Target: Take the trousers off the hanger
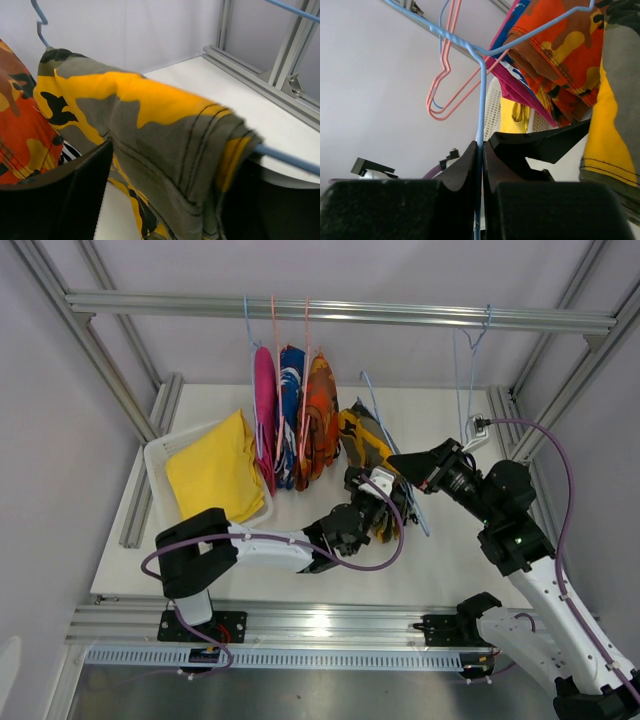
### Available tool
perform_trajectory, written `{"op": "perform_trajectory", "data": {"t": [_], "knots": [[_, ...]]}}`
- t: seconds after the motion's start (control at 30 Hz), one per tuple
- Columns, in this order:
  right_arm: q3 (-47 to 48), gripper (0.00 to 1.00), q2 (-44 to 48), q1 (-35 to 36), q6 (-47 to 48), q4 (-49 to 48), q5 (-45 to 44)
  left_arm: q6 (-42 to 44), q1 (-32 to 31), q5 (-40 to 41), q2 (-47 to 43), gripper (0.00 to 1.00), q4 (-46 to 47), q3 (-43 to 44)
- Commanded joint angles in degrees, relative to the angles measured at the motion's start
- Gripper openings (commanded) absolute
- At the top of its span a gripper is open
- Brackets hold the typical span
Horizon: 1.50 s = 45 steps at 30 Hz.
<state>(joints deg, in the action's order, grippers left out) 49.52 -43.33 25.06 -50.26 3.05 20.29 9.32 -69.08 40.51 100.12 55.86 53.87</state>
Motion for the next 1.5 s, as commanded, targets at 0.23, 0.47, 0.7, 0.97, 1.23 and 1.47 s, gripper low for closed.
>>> {"op": "perform_trajectory", "data": {"t": [0.23, 0.47, 0.7, 0.97, 1.23, 1.47], "knots": [[3.7, 0.0, 5.0, 0.5, -5.6, -13.3, 1.1, -3.2, 0.4, 2.9, 4.6, 0.79, -2.9, 6.9], [4.9, 0.0, 8.5, 0.6, -4.3, -8.2, -1.0, -2.6, 0.3, 5.6, 6.5, 0.33, -3.6, 9.7], [3.7, 0.0, 9.1, 0.5, -1.1, -4.5, -3.8, -2.1, -0.6, 7.7, 4.3, 0.01, -5.5, 8.7], [-4.9, 0.0, 11.1, 0.5, 0.3, -6.4, -7.2, 3.7, -2.6, 7.4, -4.5, 0.01, -4.2, 4.2], [-11.3, 0.0, 11.8, 0.6, 1.1, -8.5, -8.5, 8.3, -2.9, 6.2, -12.0, 0.01, -8.9, 5.3], [-17.0, 0.0, 12.5, 0.6, 0.8, -11.3, -10.1, 7.5, -3.1, 4.5, -17.8, 0.01, -17.9, 8.5]]}}
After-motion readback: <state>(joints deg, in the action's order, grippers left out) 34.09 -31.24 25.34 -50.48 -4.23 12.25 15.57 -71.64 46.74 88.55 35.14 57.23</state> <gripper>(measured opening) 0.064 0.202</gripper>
